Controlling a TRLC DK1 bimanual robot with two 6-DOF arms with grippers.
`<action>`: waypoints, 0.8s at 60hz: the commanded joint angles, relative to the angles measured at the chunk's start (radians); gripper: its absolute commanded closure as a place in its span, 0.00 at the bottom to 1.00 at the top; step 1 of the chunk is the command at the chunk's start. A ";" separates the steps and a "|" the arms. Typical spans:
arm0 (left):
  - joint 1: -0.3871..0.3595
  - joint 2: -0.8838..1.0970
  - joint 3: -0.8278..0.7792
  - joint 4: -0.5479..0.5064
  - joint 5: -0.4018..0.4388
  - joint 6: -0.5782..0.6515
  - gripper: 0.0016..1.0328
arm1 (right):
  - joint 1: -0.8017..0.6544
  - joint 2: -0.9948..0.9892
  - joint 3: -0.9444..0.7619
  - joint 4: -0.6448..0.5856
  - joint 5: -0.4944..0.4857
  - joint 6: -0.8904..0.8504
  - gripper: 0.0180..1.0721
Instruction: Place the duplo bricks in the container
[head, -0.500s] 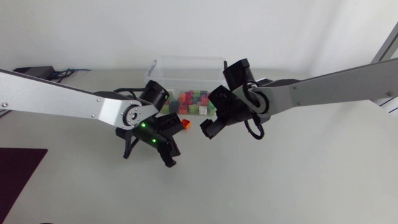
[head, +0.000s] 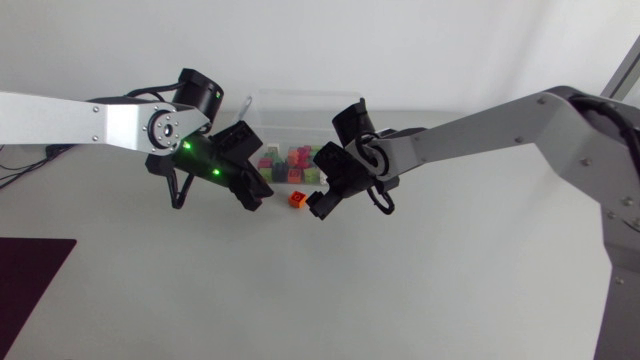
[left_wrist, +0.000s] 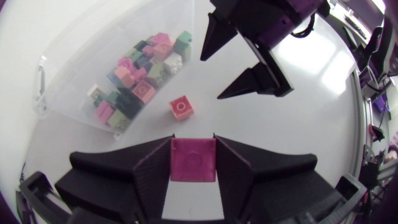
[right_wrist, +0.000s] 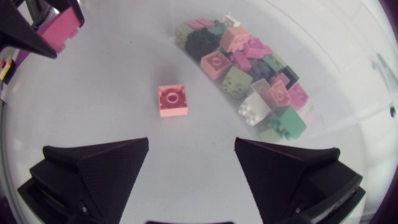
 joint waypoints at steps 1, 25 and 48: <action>0.024 -0.011 0.041 -0.006 0.024 -0.005 0.67 | 0.014 0.058 0.048 -0.030 -0.015 -0.031 0.05; 0.098 0.009 0.130 0.019 0.099 -0.062 0.66 | 0.031 0.182 0.258 -0.197 -0.043 -0.089 0.05; 0.144 0.017 0.164 0.037 0.142 -0.088 0.66 | 0.039 0.296 0.471 -0.372 -0.051 -0.115 0.05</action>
